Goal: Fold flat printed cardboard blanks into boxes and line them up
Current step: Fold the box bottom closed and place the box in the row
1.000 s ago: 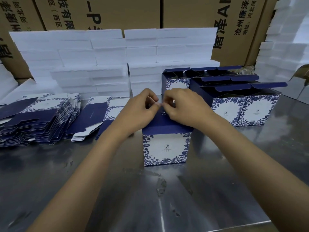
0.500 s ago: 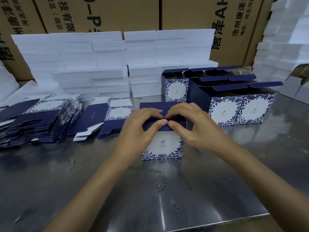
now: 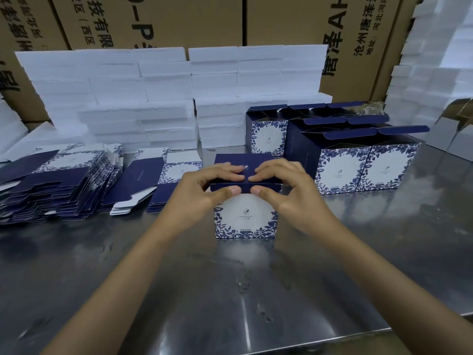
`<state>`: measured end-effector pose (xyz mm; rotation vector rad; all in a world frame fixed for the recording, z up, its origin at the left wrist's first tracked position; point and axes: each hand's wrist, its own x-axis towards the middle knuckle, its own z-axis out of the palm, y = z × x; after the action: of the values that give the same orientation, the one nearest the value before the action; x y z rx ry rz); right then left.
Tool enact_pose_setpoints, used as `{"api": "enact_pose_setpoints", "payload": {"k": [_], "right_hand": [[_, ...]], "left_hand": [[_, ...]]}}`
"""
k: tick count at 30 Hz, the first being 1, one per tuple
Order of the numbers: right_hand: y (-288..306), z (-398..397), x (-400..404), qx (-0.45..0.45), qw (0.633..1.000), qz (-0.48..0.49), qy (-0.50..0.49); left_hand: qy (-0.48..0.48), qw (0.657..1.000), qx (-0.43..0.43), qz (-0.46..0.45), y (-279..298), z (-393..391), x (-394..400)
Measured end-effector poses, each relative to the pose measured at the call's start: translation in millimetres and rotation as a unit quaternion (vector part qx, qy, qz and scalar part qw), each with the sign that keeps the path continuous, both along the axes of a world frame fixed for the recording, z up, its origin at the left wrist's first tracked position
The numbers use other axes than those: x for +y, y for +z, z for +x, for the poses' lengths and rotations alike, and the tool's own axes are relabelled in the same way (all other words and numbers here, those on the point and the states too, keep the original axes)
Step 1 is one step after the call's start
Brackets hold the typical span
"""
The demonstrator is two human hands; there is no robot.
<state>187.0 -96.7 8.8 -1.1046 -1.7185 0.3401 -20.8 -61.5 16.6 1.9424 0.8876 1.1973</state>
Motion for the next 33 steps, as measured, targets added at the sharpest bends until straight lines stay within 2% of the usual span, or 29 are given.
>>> {"api": "enact_pose_setpoints", "payload": {"k": [4,7,11,17,18,20,22,23,26,29,33], "right_hand": [[-4,9,-1,0.025,0.999,-0.020,0.007],[-4,7,1,0.046,0.999,-0.005,-0.008],[-5,10,-2,0.065,0.998,-0.022,0.005],[1,13,-12,0.047,0.998,-0.033,0.002],[4,13,-14,0.023,0.999,-0.025,-0.011],[7,12,-16,-0.104,0.990,0.057,-0.076],[4,4,-20,-0.244,0.944,0.158,-0.159],[0,-2,-22,-0.289,0.921,0.171,-0.196],[-11,-18,-19,-0.376,0.881,0.090,-0.274],[-12,-19,-6,-0.420,0.863,-0.014,-0.281],[-9,-11,27,-0.469,0.832,-0.065,-0.290]], "left_hand": [[-0.001,0.999,-0.042,-0.024,1,-12,4],[0.007,0.999,-0.036,-0.017,-1,-10,2],[-0.018,0.998,-0.037,-0.054,1,-19,2],[0.014,0.999,-0.024,-0.021,1,-19,-1],[0.015,0.999,-0.027,-0.020,0,-19,-1],[0.016,0.999,-0.035,-0.021,-2,-17,-2],[0.030,0.999,-0.031,-0.010,-6,-9,-2],[0.045,0.999,-0.020,0.010,-8,-2,-2],[0.087,0.994,0.011,0.066,-10,22,3],[0.093,0.993,0.019,0.067,-9,42,18],[0.109,0.990,0.044,0.072,-6,65,49]]}}
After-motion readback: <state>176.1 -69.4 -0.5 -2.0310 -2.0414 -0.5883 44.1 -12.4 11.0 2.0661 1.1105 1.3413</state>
